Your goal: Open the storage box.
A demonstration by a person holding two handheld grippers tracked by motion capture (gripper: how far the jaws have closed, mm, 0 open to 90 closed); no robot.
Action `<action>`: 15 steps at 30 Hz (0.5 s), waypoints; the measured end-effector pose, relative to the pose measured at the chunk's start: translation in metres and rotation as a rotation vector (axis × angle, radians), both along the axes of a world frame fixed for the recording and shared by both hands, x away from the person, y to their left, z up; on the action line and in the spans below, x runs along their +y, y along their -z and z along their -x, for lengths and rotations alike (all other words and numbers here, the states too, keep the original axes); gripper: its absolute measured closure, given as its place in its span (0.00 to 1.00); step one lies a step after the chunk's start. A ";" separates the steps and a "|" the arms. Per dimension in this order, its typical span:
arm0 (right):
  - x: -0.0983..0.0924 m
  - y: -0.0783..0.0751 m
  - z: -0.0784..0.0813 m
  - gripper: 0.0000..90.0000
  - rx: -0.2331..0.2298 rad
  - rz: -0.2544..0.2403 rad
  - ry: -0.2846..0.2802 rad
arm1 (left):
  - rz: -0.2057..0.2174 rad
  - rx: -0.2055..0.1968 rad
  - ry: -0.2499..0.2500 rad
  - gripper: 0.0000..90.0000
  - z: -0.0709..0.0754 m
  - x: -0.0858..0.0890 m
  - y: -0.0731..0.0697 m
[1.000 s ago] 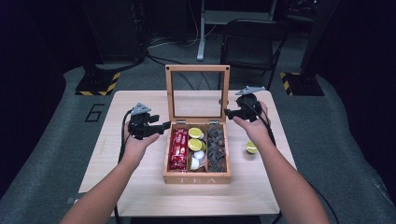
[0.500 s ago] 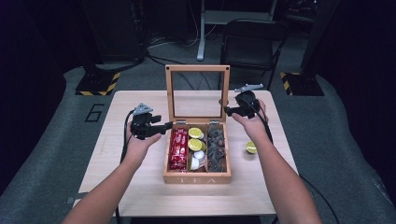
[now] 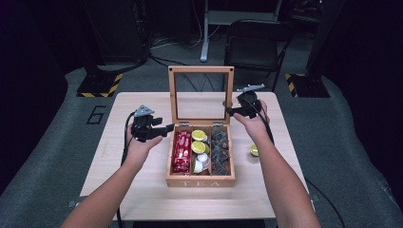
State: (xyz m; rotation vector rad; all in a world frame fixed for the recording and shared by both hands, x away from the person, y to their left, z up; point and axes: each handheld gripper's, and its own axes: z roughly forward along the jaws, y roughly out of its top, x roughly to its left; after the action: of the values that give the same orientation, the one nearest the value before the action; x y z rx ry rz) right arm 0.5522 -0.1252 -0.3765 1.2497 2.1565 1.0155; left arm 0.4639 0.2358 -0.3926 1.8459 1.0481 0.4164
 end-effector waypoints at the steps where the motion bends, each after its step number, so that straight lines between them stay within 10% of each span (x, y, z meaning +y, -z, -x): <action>1: 0.001 0.000 -0.001 0.34 0.003 -0.002 0.001 | -0.001 0.000 -0.002 0.40 0.000 0.000 0.000; 15: 0.011 0.009 -0.011 0.33 0.015 0.002 0.001 | -0.003 -0.001 -0.001 0.40 0.002 0.003 -0.001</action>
State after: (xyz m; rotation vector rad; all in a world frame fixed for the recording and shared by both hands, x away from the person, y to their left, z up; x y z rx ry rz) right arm 0.5637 -0.1143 -0.3855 1.2612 2.1672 1.0061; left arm 0.4620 0.2386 -0.3919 1.8475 1.0484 0.4195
